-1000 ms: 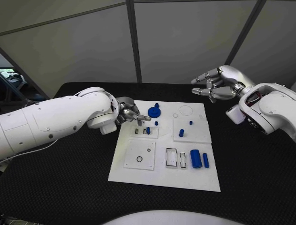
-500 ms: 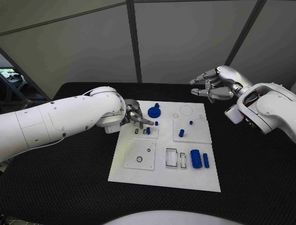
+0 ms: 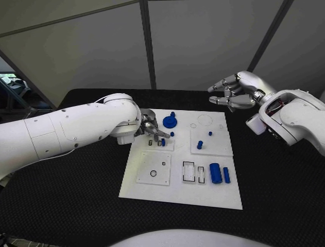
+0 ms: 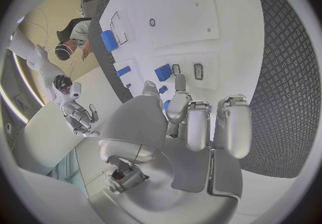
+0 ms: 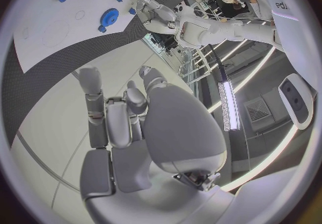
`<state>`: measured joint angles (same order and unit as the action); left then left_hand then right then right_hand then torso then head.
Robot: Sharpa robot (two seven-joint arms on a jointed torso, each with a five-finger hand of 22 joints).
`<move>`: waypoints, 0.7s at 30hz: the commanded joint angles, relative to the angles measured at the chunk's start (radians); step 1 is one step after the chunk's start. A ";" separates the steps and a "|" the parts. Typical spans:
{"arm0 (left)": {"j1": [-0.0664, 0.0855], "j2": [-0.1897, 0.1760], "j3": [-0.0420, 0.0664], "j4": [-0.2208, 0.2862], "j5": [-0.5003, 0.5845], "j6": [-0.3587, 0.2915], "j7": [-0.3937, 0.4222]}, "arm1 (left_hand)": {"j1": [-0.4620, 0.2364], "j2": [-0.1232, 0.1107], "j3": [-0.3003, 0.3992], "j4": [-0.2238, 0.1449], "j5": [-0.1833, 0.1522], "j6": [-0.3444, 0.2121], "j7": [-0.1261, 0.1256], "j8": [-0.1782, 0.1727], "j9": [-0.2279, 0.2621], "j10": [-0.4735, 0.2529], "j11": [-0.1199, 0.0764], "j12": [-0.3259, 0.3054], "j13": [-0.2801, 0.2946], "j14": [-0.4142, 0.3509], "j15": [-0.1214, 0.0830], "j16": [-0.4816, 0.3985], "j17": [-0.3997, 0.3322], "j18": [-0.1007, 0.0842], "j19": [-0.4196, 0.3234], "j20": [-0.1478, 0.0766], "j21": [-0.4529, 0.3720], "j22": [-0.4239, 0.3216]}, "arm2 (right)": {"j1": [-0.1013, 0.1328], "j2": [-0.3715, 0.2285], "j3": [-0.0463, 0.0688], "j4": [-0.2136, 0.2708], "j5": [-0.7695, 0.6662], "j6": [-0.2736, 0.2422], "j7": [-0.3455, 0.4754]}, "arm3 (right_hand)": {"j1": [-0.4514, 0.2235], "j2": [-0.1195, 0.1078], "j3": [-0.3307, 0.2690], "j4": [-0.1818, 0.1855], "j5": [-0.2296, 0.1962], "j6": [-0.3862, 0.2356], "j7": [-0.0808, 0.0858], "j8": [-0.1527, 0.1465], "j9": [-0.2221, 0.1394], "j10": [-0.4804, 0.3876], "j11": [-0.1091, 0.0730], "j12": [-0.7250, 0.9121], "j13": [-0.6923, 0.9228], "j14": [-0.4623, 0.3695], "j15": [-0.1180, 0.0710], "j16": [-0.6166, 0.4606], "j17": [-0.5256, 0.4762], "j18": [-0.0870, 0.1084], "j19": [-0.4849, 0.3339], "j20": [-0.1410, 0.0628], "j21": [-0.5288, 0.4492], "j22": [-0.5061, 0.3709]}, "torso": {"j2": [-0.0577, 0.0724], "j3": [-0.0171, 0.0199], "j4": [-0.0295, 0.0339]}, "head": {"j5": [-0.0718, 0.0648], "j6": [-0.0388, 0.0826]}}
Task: Assemble the parts on the task board
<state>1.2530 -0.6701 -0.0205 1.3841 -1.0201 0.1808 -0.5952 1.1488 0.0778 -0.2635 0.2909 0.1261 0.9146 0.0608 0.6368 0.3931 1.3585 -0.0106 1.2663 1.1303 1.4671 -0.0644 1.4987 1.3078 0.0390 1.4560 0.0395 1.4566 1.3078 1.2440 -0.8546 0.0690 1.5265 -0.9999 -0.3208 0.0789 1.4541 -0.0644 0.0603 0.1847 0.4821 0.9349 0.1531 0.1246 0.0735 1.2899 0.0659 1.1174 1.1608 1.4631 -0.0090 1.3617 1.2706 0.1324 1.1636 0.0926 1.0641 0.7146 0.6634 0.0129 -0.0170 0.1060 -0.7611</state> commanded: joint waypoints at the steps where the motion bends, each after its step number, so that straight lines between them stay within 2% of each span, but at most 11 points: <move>1: 0.002 0.007 0.000 -0.001 -0.010 0.026 -0.007 | 0.009 0.007 0.001 -0.003 -0.002 -0.008 0.000 0.005 0.002 -0.006 -0.001 -0.006 -0.002 0.081 -0.006 0.003 0.184 0.009 0.001 0.001 -0.002 0.031 | 0.002 0.004 0.001 0.001 -0.041 0.004 -0.011 | -0.003 -0.012 0.003 0.002 0.007 0.006 0.002 0.006 -0.001 -0.002 -0.004 -0.006 -0.001 0.040 -0.006 -0.005 -0.001 0.018 0.005 0.000 -0.007 -0.002 | 0.000 -0.0007 0.0000 | -0.002 -0.004; 9: 0.002 0.017 0.000 -0.005 -0.010 0.035 -0.007 | 0.031 0.012 0.006 -0.004 0.014 -0.013 0.000 0.012 0.015 -0.007 0.000 -0.005 0.001 0.081 -0.005 0.003 0.184 0.009 0.000 0.003 -0.003 0.032 | 0.002 0.012 0.000 -0.002 -0.060 0.013 -0.022 | -0.007 -0.015 0.004 0.006 0.012 0.006 0.001 0.006 -0.001 -0.003 -0.004 -0.007 -0.002 0.040 -0.006 -0.007 -0.003 0.019 0.005 0.000 -0.010 -0.005 | 0.000 -0.0002 -0.0001 | -0.002 -0.008; 14: 0.002 0.021 0.000 -0.004 -0.010 0.042 -0.007 | 0.042 0.015 0.010 -0.005 0.018 -0.015 0.000 0.015 0.020 -0.008 0.000 -0.005 0.001 0.081 -0.005 0.003 0.184 0.009 0.000 0.003 -0.003 0.032 | 0.002 0.014 0.000 -0.005 -0.073 0.018 -0.029 | -0.009 -0.016 0.005 0.007 0.015 0.007 0.001 0.007 -0.001 -0.004 -0.004 -0.008 -0.004 0.039 -0.006 -0.010 -0.006 0.019 0.004 0.000 -0.012 -0.007 | 0.000 -0.0016 0.0021 | -0.004 -0.010; 18: 0.002 0.024 0.000 -0.004 -0.010 0.049 -0.007 | 0.057 0.020 0.018 -0.006 0.020 -0.018 0.000 0.017 0.027 -0.008 0.000 -0.005 0.003 0.081 -0.005 0.003 0.184 0.009 -0.001 0.003 -0.003 0.033 | 0.002 0.017 0.000 -0.007 -0.091 0.022 -0.036 | -0.010 -0.016 0.005 0.008 0.015 0.007 0.001 0.007 -0.001 -0.005 -0.004 -0.010 -0.005 0.039 -0.006 -0.012 -0.008 0.020 0.002 0.000 -0.014 -0.010 | -0.001 -0.0001 0.0005 | -0.003 -0.012; 21: 0.002 0.026 0.000 -0.004 -0.010 0.053 -0.007 | 0.064 0.022 0.022 -0.006 0.020 -0.019 -0.001 0.019 0.030 -0.008 -0.001 -0.004 0.003 0.081 -0.005 0.003 0.184 0.009 -0.001 0.003 -0.003 0.033 | 0.002 0.019 0.000 -0.009 -0.100 0.023 -0.039 | -0.010 -0.016 0.005 0.008 0.015 0.007 0.001 0.007 -0.001 -0.005 -0.004 -0.010 -0.005 0.039 -0.006 -0.012 -0.008 0.020 0.002 0.000 -0.014 -0.010 | -0.001 -0.0013 0.0011 | -0.005 -0.013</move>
<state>1.2534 -0.6458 -0.0207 1.3795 -1.0233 0.2129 -0.5961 1.2026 0.0980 -0.2486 0.2848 0.1428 0.9003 0.0608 0.6515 0.4223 1.3581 -0.0102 1.2663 1.1320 1.4671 -0.0644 1.4987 1.3077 0.0389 1.4559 0.0395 1.4566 1.3077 1.2440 -0.8375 0.0688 1.5185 -1.0711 -0.3078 0.0484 1.4461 -0.0723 0.0631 0.1875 0.4910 0.9348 0.1531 0.1278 0.0737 1.2899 0.0659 1.1139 1.1564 1.4631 -0.0089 1.3533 1.2633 0.1323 1.1635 0.0926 1.0556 0.7050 0.6632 0.0120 -0.0162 0.1023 -0.7738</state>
